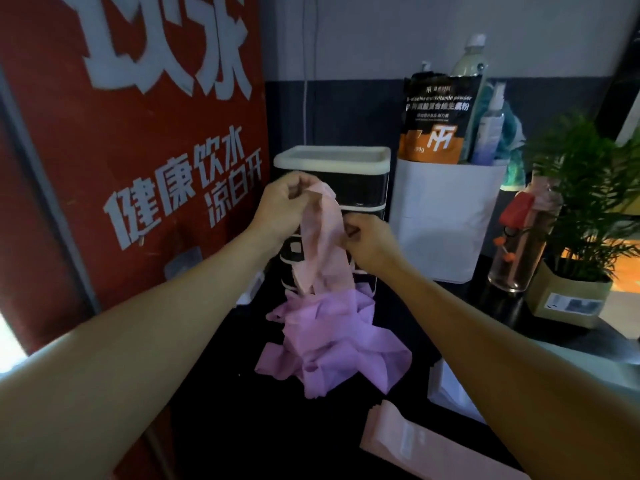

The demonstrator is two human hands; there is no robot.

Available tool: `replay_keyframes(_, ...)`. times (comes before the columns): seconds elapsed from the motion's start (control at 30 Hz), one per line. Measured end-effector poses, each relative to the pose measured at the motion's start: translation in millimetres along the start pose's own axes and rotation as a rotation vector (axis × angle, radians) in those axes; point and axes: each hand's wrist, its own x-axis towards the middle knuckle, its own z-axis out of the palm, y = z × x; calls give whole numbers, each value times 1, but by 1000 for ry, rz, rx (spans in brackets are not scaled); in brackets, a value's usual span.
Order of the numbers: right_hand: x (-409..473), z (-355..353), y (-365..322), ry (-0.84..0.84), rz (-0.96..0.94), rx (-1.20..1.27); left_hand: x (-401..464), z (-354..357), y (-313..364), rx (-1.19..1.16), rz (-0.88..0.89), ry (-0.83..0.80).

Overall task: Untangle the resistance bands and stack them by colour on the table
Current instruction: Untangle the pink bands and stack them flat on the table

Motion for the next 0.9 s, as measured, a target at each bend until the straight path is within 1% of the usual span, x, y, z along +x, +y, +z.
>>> replay_keyframes(0.07, 1, -13, -9, 51, -6, 20, 4, -9, 11, -45, -30, 62)
replay_keyframes(0.13, 3, -26, -17, 71, 14, 96, 4, -17, 19, -57, -58, 103)
replay_keyframes(0.2, 6, -37, -21, 101, 25, 136, 1, -22, 22, -57, -77, 117)
replay_keyframes(0.3, 5, -50, -22, 127, 41, 102, -3, -32, 19, -32, -145, 119)
replay_keyframes(0.4, -3, -57, -16, 135, 112, 151, -7, -39, 16, -41, -207, 165)
replay_keyframes(0.53, -12, -67, -2, 291, 230, 157, -11, -52, 16, -59, -313, 332)
replay_keyframes(0.6, -13, -72, 7, 338, 304, 149, -15, -60, 14, -11, -336, 369)
replay_keyframes(0.67, -13, -74, 11, 351, 356, 147, -18, -62, 11, 68, -334, 347)
replay_keyframes(0.77, -10, -74, 4, 324, 399, 201, -22, -58, 7, 179, -338, 248)
replay_keyframes(0.83, -8, -74, -8, 307, 386, 278, -25, -53, 4, 266, -343, 130)
replay_keyframes(0.9, -6, -73, -20, 289, 368, 426, -29, -45, 3, 356, -355, -10)
